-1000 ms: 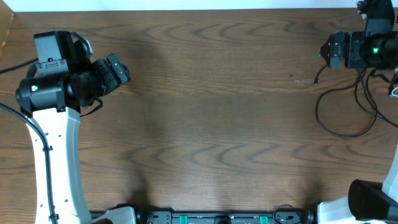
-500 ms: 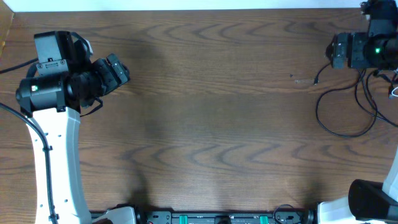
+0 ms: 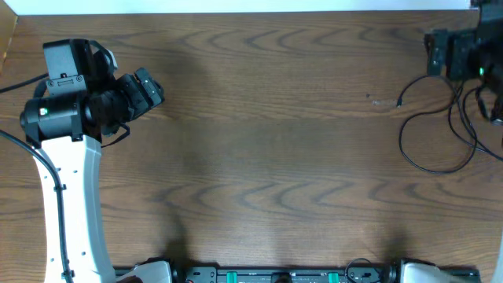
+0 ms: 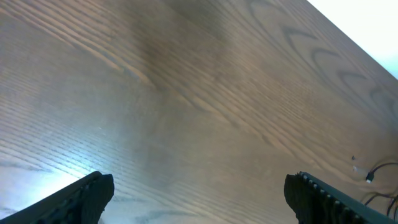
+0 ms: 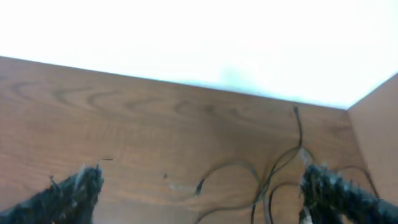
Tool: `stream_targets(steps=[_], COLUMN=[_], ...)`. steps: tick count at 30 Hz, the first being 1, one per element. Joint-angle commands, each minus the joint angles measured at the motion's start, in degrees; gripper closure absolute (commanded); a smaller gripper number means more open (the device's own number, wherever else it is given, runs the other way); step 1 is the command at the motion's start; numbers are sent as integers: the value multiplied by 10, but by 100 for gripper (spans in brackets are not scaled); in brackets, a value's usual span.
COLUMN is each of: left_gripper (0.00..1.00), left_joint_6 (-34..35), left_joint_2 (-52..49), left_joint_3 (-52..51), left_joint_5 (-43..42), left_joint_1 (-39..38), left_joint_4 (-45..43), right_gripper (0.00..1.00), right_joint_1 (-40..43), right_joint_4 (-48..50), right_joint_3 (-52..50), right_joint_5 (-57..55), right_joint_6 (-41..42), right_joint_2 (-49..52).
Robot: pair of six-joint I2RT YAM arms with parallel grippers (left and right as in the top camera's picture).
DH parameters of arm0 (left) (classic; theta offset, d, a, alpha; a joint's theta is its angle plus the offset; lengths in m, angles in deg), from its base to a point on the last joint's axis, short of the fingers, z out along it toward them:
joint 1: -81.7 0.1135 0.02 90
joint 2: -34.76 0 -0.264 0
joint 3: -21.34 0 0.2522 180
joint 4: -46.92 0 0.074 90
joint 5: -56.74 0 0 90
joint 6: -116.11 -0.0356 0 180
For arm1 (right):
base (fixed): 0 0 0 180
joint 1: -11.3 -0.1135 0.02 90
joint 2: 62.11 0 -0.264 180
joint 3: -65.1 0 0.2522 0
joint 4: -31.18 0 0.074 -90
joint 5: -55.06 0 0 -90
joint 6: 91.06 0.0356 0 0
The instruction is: Untangle cables
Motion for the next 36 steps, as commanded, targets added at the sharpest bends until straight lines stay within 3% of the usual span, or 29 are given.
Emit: stream_targets(steps=[1, 18, 27, 36], left_gripper=[7, 7, 7, 7], left_joint_6=[-5, -5, -5, -5], left_joint_2=[-5, -5, -5, -5], left_joint_3=[4, 4, 4, 4], left_joint_5=[-1, -1, -1, -1], left_joint_1=[-1, -1, -1, -1], left_joint_4=[2, 1, 1, 1], right_gripper=[1, 1, 1, 1], right_joint_1=[-5, -5, -5, -5], right_joint_4=[71, 497, 560, 562], right_joint_3=[-116, -681, -860, -966], right_joint_5=[8, 36, 41, 54], right_joint_6=[-27, -44, -57, -57], right_joint_2=[-66, -425, -602, -722])
